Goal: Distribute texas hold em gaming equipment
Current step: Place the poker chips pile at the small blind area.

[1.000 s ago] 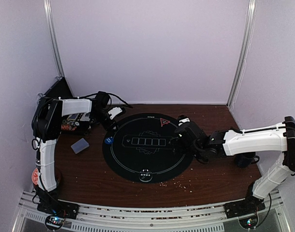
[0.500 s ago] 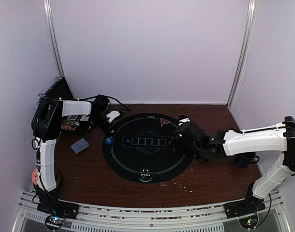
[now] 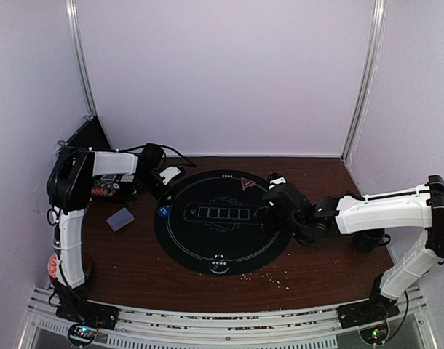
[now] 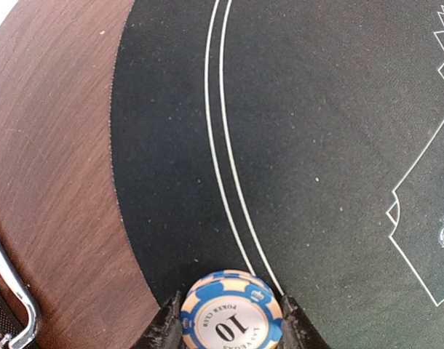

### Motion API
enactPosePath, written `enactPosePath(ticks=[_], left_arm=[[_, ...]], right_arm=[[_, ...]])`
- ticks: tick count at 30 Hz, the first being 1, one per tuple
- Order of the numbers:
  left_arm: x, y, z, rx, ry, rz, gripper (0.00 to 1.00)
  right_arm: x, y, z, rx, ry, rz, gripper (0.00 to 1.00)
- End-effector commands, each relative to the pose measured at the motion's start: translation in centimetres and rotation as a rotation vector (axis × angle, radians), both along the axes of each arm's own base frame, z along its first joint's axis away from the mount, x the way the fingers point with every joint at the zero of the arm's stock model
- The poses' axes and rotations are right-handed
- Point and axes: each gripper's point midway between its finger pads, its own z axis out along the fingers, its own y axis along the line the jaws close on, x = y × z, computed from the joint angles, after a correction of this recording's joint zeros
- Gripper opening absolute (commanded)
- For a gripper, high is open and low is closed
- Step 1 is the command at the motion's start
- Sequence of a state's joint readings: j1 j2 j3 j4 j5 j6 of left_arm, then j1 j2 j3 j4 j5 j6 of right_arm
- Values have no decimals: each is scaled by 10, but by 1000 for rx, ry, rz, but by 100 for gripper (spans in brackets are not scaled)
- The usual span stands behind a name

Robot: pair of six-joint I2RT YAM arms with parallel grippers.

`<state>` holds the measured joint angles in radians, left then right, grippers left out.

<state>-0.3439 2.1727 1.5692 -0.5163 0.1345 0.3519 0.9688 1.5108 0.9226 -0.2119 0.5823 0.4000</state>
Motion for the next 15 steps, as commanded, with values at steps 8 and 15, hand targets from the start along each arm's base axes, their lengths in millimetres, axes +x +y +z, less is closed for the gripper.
enactPosePath(ticks=[8,15], left_arm=[[-8,14,-3,36,5,35,14],[-9,15,0,38,-1,41,28]], right_arm=[[1,-6,0,-12,-13,-30,100],[1,-6,0,-12,-13,-30,100]])
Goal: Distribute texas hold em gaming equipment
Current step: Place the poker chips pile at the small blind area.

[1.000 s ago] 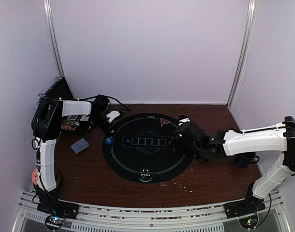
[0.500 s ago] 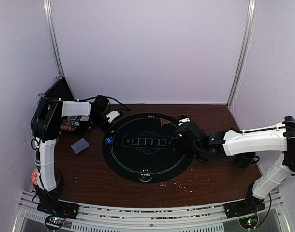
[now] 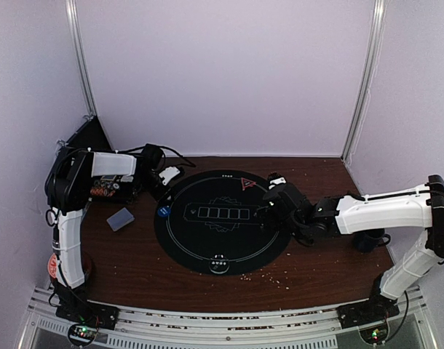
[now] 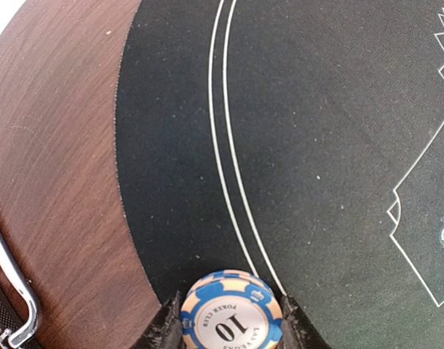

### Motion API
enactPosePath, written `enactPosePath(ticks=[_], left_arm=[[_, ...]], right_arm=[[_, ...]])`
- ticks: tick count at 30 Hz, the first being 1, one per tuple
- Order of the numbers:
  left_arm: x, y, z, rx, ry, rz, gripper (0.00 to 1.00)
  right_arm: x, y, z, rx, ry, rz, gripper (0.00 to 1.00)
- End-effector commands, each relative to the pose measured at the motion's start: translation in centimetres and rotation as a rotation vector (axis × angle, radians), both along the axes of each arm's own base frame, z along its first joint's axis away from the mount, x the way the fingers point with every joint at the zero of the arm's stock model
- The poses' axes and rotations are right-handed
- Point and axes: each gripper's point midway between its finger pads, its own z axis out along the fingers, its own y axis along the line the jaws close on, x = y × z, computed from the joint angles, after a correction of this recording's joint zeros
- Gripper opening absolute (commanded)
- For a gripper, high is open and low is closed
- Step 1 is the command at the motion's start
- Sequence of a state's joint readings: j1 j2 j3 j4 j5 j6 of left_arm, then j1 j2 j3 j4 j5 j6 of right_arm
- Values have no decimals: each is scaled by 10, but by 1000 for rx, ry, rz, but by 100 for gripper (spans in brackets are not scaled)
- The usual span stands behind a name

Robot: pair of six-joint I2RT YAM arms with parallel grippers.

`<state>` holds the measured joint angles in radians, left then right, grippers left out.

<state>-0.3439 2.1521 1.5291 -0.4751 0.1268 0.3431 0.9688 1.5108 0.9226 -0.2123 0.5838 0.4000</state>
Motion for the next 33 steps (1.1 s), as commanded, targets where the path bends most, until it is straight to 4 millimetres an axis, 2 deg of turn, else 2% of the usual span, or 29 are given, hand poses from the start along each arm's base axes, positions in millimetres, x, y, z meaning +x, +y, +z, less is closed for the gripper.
enactPosePath(ticks=[1,8,14,19,24,27,30,33], left_arm=[[-8,13,0,40,18,30,30],[-7,12,11,27,1,27,45],[-3,10,29,5,-32,32,72],[2,-3,53,-54,-69,6,96],[7,-15,85,-109,-124,-23,98],[0,-19,104,-144,-145,-40,98],[-20,-26,119,-180,-159,-83,98],[-49,-35,137,-218,-195,-173,98]], right_arm=[[1,-6,0,-12,-12,-29,100],[2,-6,-1,-14,-12,-31,100],[2,-6,-2,-16,-11,-30,100],[3,-7,-2,-22,-13,-37,100],[8,-15,-5,-24,-1,-71,100],[21,-31,-7,2,35,-120,100],[37,-50,-5,47,66,-169,100],[50,-67,1,78,79,-216,100]])
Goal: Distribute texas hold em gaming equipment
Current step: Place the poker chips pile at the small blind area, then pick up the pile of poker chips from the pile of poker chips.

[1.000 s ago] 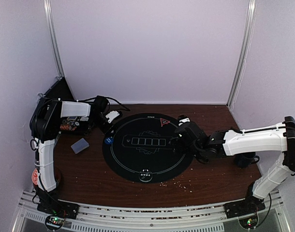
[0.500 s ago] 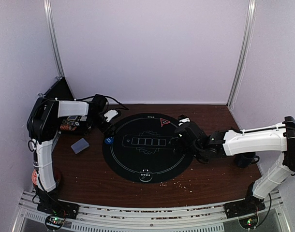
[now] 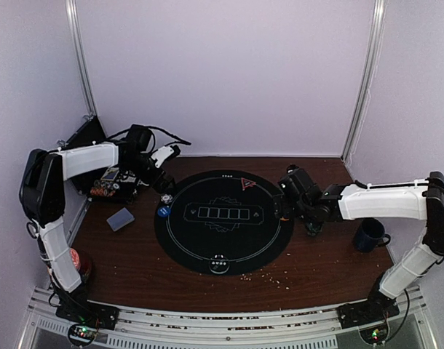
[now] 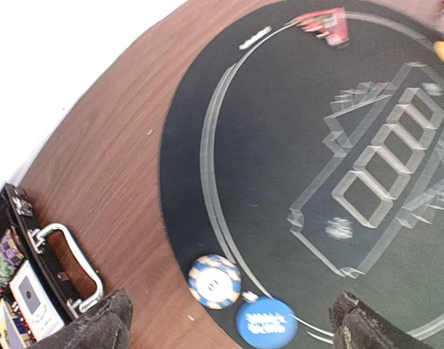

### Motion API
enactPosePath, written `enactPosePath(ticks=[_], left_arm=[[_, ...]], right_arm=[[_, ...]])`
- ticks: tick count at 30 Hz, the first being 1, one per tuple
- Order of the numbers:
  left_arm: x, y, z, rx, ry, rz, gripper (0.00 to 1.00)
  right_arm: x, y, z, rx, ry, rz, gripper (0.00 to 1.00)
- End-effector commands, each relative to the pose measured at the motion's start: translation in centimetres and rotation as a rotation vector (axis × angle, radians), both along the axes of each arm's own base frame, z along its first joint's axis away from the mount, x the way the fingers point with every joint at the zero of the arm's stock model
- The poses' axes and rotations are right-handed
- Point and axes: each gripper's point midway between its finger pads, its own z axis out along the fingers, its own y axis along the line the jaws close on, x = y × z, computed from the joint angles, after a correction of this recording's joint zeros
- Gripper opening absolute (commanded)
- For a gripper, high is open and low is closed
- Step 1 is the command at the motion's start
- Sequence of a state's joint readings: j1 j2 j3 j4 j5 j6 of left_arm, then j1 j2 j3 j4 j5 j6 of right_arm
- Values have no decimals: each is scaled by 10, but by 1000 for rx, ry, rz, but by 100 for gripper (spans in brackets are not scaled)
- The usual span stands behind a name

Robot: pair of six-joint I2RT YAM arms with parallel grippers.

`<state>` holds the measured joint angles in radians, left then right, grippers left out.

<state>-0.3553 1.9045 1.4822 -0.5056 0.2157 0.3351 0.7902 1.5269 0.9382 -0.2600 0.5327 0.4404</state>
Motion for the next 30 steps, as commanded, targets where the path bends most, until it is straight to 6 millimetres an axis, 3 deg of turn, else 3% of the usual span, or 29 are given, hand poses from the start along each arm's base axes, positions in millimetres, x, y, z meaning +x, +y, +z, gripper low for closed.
enactPosePath(ticks=[1,5,12,21,30], left_arm=[[-42,-21,38,-92,-75,-157,98],[-79,-27,44,-154,-96,-278,98],[-113,-36,35,-255,-99,-386,98],[-107,-32,33,-290,-230,-332,98],[-106,-32,25,-309,-249,-318,98]], right_arm=[[18,-18,15,65,13,-66,100],[39,-33,16,65,30,-120,100],[77,-59,-17,66,123,-189,100],[91,-69,-54,43,198,-206,95],[83,-73,-65,54,211,-210,84]])
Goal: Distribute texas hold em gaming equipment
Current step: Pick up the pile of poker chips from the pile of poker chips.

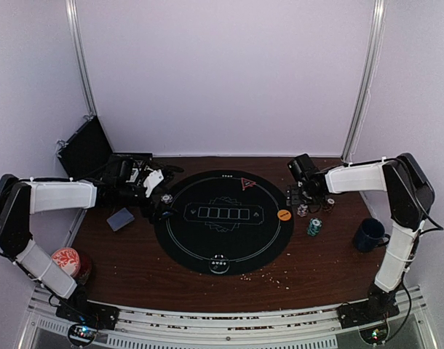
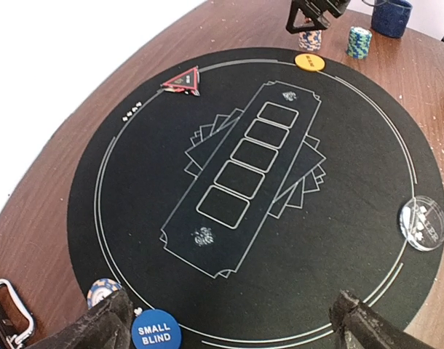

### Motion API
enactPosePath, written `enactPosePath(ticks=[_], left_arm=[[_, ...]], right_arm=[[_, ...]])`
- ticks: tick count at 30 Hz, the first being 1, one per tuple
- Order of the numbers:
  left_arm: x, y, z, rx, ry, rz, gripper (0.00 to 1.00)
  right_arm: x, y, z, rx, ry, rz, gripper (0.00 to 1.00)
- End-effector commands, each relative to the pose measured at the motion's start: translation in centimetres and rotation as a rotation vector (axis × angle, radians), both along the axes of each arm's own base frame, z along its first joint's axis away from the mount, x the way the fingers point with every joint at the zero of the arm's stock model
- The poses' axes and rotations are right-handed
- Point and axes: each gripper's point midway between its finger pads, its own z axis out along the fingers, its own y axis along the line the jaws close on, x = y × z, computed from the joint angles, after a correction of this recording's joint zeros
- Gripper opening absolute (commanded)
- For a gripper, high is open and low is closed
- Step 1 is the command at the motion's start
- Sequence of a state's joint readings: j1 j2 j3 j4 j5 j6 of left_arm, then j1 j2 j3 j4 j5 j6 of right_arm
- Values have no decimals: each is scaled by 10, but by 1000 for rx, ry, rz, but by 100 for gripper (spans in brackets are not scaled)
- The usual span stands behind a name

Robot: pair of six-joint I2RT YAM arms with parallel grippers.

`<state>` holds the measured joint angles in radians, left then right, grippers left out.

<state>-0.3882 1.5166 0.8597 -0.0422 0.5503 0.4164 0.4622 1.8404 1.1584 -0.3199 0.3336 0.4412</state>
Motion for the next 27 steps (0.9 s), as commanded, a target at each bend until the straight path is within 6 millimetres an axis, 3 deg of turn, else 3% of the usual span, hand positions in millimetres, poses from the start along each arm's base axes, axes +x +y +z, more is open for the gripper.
enactPosePath(ticks=[1,7,14,22,27], left_arm=[[9,-4,14,-50,-71,8,98],[10,-4,12,-52,-65,13,98],[10,-3,11,-51,-69,17,98],[11,-3,9,-48,-68,24,98],[12,-3,9,-48,-67,23,98]], right_arm=[[-2,-3,0,14,-7,-5,84],[-5,-3,-7,13,5,-5,83],[-6,-5,-10,14,6,-10,71],[-14,-8,-26,9,31,-16,70],[-13,-11,-21,3,16,-28,69]])
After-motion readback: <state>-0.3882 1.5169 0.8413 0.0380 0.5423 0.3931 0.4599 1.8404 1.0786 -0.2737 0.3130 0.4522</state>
